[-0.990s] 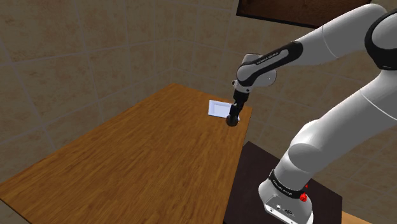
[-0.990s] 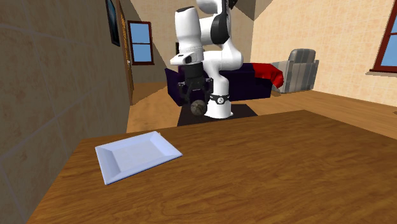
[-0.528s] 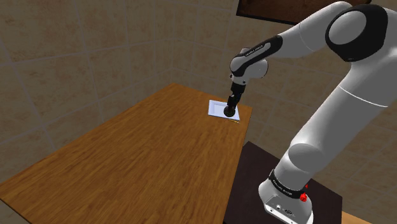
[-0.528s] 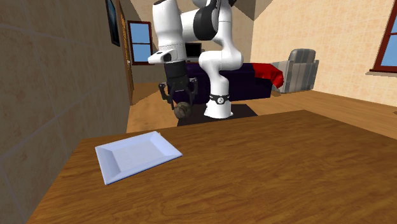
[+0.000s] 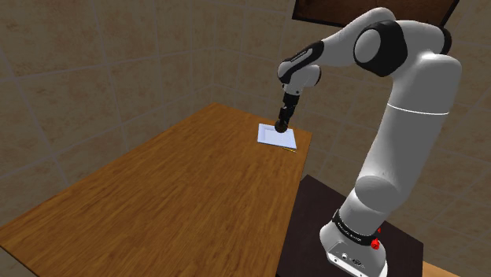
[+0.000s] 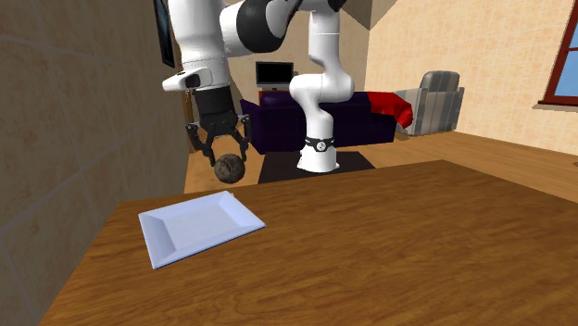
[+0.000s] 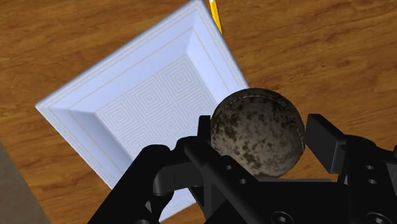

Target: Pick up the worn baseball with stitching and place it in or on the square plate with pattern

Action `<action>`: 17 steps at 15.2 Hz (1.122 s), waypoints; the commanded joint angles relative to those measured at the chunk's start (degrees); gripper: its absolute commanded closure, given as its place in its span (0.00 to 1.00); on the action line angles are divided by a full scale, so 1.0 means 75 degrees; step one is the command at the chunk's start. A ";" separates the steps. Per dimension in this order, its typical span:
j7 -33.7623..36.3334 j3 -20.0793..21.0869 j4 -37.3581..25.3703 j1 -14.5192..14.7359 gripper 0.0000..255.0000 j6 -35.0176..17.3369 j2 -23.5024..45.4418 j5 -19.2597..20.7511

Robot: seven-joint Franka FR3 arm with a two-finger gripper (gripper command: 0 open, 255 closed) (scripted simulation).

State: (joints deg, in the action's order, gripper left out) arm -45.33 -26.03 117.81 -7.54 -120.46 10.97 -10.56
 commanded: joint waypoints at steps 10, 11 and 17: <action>-0.0732 0.0151 -0.2378 -0.0736 1.00 0.0541 0.2100 -0.0817; -0.0754 0.0166 -0.2347 -0.0745 1.00 0.0464 0.2153 -0.0846; -0.0888 0.0267 -0.2201 -0.0807 1.00 0.0012 0.2491 -0.1030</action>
State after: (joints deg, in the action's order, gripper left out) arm -51.79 -24.19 101.26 -13.48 -119.79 29.10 -18.00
